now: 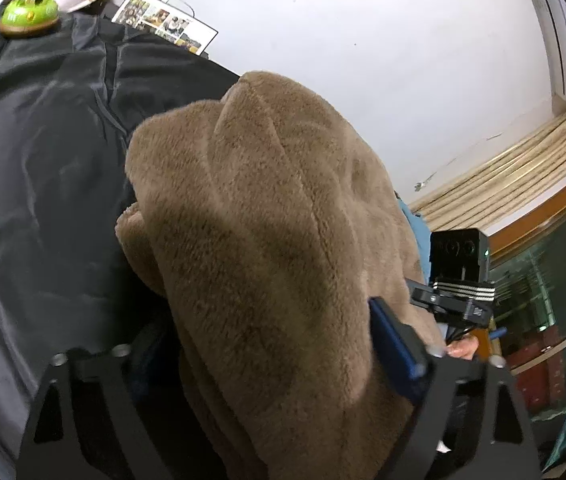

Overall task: Fold clothes
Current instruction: 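Grasp the brown bundle edges with both grippers and lift it, then carry the bundle with both grippers onto the folded light-blue towel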

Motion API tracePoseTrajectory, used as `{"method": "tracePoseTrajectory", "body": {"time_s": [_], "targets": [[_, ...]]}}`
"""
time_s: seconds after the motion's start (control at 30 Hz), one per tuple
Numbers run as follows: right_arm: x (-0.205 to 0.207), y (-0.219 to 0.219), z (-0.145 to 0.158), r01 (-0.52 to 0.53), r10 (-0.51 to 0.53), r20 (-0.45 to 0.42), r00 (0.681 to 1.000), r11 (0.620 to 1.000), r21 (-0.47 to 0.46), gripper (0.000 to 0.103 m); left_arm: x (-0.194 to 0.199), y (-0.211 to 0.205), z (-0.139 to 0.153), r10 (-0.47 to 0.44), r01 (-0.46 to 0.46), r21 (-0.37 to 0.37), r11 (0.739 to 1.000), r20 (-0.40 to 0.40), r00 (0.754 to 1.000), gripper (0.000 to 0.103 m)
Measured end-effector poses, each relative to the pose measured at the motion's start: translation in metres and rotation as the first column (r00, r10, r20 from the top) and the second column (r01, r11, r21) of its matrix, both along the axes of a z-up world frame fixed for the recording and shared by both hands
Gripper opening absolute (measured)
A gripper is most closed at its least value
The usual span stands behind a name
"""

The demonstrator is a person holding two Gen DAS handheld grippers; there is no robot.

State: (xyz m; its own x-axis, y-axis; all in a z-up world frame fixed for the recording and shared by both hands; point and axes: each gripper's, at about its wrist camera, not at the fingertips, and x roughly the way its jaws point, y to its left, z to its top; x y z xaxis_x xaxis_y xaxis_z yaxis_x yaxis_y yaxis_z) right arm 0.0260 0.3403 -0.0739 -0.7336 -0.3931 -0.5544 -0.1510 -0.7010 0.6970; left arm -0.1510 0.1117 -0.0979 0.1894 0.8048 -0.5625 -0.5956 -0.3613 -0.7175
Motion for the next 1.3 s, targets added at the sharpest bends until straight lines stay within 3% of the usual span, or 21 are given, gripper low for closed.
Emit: {"method": "tracePoseTrajectory", "body": {"time_s": [0.1,0.3,0.67,1.0,1.3], "targets": [[0.006,-0.002,0.007,0.018,-0.018,-0.040,0.999,1.000,0.001,0.056,0.003,-0.001,0.001,0.010,-0.010,0.008,1.000,0.006,1.000,0.075],[0.016,-0.010,0.026,0.038,-0.033,-0.097,0.995,0.998,0.053,0.052,0.016,0.003,0.011,0.028,-0.028,-0.006,1.000,-0.036,0.999,0.060],[0.096,0.025,0.064,0.134,-0.101,-0.201,0.974,0.978,0.159,0.052,0.061,0.069,0.050,-0.026,0.021,-0.043,0.999,-0.113,0.993,0.055],[0.222,0.109,0.111,0.316,-0.247,-0.276,0.929,0.918,0.241,0.052,0.131,0.210,0.089,-0.165,0.164,-0.017,0.986,-0.170,0.972,0.055],[0.312,0.193,0.138,0.455,-0.377,-0.291,0.879,0.844,0.282,0.052,0.192,0.357,0.099,-0.275,0.279,0.000,0.960,-0.170,0.946,0.053]]}}
